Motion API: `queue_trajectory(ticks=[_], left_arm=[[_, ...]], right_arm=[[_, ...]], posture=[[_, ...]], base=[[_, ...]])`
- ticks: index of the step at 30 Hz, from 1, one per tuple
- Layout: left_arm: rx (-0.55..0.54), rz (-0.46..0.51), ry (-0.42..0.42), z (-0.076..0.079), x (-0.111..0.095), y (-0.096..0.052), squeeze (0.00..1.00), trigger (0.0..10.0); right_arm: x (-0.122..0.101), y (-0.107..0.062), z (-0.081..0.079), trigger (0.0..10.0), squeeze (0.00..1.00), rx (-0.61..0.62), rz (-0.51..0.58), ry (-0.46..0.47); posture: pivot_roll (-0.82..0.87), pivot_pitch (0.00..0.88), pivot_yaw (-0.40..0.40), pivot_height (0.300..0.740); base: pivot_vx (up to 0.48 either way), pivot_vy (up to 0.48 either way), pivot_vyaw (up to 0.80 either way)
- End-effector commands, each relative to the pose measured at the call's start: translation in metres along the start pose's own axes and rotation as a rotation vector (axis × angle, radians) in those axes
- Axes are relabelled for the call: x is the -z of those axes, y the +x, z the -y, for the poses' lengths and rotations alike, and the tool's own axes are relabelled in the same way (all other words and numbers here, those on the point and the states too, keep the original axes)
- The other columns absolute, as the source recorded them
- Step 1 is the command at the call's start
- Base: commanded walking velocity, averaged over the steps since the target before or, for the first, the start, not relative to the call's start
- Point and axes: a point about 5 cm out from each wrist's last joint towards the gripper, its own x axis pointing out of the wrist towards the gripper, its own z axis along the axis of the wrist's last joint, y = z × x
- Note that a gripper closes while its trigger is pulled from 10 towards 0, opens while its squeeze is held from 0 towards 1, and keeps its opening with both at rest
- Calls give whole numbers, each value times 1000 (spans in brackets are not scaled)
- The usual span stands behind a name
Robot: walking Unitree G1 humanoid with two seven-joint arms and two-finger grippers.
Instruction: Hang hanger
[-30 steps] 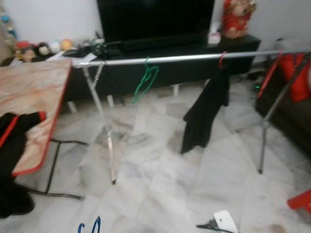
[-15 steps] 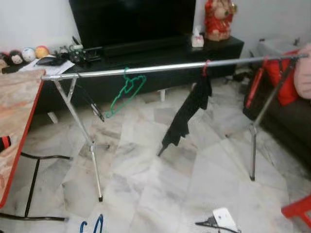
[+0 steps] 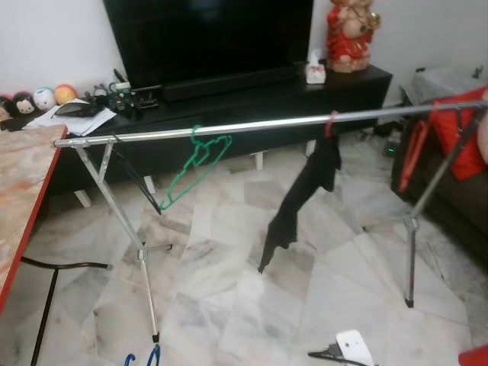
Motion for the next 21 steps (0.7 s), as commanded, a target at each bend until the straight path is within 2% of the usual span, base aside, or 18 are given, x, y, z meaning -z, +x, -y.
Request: queue_trajectory(ticks=[1,17,21], left_arm=[[14,11,2,5,-5,2,0,10000],[16,14,8,5,-5,2,0,10000],[18,20,16,6,-7,2,0,10000]], right_arm=[[8,-2,10,10000,0,24,-19,3],[8,-2,9,10000,0,21,-23,-6],[6,-2,9,10000,0,21,-15,-6]], posture=[[-58,0,18,732],[-60,0,19,732],[-55,0,19,732]], base=[[319,0,-750],[320,0,-720],[320,0,-216]])
